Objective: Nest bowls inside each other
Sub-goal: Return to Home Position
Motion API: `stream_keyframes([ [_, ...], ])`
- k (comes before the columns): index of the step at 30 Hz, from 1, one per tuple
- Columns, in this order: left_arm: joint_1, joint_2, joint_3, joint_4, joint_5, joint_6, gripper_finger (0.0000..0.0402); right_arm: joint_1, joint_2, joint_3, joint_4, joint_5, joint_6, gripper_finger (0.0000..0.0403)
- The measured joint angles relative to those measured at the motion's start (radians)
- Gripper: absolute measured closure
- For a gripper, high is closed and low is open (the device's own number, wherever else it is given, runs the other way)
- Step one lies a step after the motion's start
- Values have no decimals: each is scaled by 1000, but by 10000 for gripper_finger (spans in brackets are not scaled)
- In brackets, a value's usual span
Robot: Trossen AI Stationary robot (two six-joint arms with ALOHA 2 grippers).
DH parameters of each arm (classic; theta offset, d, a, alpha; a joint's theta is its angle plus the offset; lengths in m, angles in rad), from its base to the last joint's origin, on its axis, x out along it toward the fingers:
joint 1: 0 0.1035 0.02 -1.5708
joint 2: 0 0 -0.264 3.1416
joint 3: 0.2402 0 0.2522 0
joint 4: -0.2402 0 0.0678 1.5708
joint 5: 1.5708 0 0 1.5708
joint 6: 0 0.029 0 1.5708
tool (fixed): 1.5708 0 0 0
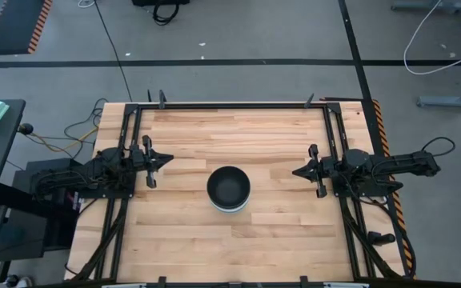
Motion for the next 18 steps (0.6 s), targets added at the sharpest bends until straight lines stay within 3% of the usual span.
stream_keyframes([
  [18, 0, 0, 0, 0, 0, 0, 378, 0, 0, 0, 0, 0, 0, 385],
])
